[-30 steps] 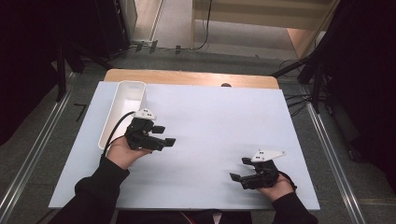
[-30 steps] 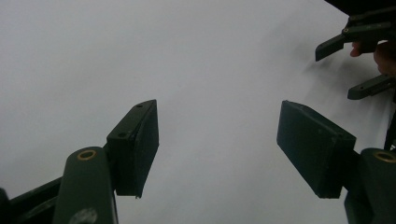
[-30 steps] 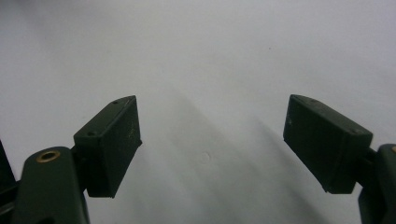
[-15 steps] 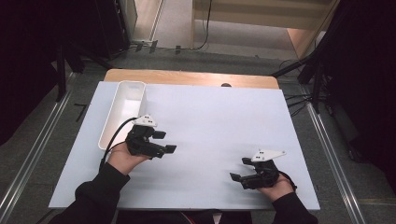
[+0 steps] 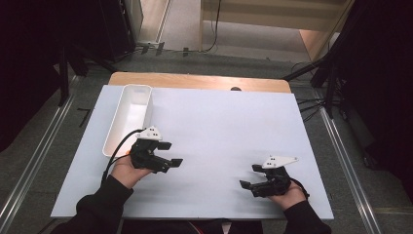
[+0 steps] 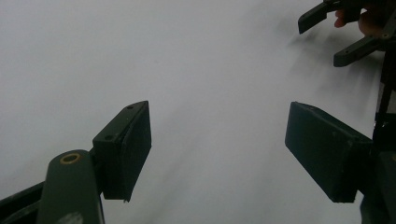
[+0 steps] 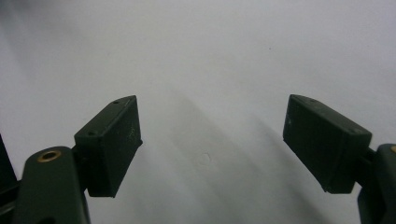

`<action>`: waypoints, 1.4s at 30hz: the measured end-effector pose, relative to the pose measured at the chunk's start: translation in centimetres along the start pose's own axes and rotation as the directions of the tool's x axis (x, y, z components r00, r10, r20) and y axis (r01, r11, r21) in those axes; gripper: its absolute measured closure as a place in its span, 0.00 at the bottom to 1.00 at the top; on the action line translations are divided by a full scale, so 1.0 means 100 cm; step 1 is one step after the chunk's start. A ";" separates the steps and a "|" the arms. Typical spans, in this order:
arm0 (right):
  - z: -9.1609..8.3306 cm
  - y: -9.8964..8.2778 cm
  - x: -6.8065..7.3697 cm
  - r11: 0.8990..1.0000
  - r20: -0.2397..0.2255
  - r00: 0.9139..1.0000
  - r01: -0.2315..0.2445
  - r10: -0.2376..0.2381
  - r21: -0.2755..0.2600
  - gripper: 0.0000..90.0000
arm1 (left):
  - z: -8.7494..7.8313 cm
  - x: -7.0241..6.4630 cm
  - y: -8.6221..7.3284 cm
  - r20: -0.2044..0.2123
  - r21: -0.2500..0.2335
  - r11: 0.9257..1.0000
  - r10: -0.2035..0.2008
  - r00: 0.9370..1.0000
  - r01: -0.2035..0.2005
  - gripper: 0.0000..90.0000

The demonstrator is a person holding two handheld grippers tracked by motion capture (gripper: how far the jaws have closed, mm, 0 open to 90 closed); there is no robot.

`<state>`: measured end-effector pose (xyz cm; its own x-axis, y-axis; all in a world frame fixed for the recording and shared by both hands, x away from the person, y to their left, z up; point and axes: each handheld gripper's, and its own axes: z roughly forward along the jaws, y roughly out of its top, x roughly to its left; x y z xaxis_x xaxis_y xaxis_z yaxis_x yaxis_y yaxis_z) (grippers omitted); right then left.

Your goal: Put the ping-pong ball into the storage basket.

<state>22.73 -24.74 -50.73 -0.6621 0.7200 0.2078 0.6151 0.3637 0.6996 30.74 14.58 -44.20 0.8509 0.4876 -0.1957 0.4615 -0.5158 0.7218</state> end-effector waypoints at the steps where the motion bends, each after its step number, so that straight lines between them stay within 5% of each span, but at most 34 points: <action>1: 0.000 0.000 0.000 1.000 0.000 1.000 -0.001 0.001 -0.002 0.20 | 0.000 -0.001 -0.001 -0.002 -0.006 1.000 0.003 1.000 -0.003 0.26; 16: 0.000 0.000 0.000 1.000 0.003 1.000 0.002 -0.002 0.002 0.20 | 0.000 -0.006 -0.015 0.015 -0.028 0.998 0.048 0.999 -0.048 0.26; 42: -0.001 0.002 0.001 1.000 -0.002 1.000 -0.007 0.007 -0.024 0.20 | -0.004 -0.011 -0.045 0.046 0.062 0.992 0.103 0.994 -0.106 0.22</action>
<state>22.73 -24.68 -50.53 -0.6586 0.7212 0.2147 0.6097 0.3443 0.7139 27.64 16.60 -46.99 0.9046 0.3987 -0.1509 0.3836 -0.6069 0.6961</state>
